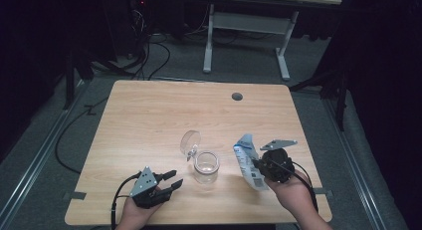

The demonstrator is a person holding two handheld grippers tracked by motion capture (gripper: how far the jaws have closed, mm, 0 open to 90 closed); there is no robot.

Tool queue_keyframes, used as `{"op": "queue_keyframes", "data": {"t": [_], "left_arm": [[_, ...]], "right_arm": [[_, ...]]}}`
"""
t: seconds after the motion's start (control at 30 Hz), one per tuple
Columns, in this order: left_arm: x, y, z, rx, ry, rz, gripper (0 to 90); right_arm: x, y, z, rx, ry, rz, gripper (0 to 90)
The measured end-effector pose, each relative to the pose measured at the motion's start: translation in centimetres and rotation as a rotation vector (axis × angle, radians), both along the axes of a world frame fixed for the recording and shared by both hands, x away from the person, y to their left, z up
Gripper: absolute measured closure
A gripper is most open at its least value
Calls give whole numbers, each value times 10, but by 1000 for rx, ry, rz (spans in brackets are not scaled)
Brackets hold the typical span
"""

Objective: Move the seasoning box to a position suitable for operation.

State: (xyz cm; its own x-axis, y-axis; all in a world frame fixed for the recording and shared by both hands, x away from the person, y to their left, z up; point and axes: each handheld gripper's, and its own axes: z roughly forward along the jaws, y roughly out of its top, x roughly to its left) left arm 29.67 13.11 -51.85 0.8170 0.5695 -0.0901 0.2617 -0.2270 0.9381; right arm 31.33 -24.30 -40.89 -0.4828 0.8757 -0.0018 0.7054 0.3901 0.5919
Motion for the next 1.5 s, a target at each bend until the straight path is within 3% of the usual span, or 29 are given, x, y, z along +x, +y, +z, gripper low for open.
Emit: {"op": "queue_keyframes", "data": {"t": [0.17, 0.4, 0.7, 1.13, 1.5], "left_arm": [[-1, 1, 0, -7, 5, 2, 577], [-2, -1, -1, 0, 2, -5, 572], [-6, -9, -1, 52, -32, -11, 571], [-13, -18, -2, 65, -45, -45, 543], [-14, -20, -4, 68, -39, -62, 539]], "right_arm": [[5, 3, 1, -14, 57, 11, 900], [9, 5, 9, -28, 99, 26, 900], [13, 6, 17, -52, 161, 35, 900], [19, 8, 22, -116, 255, 43, 900], [21, 14, 26, -149, 302, 70, 900]]}}
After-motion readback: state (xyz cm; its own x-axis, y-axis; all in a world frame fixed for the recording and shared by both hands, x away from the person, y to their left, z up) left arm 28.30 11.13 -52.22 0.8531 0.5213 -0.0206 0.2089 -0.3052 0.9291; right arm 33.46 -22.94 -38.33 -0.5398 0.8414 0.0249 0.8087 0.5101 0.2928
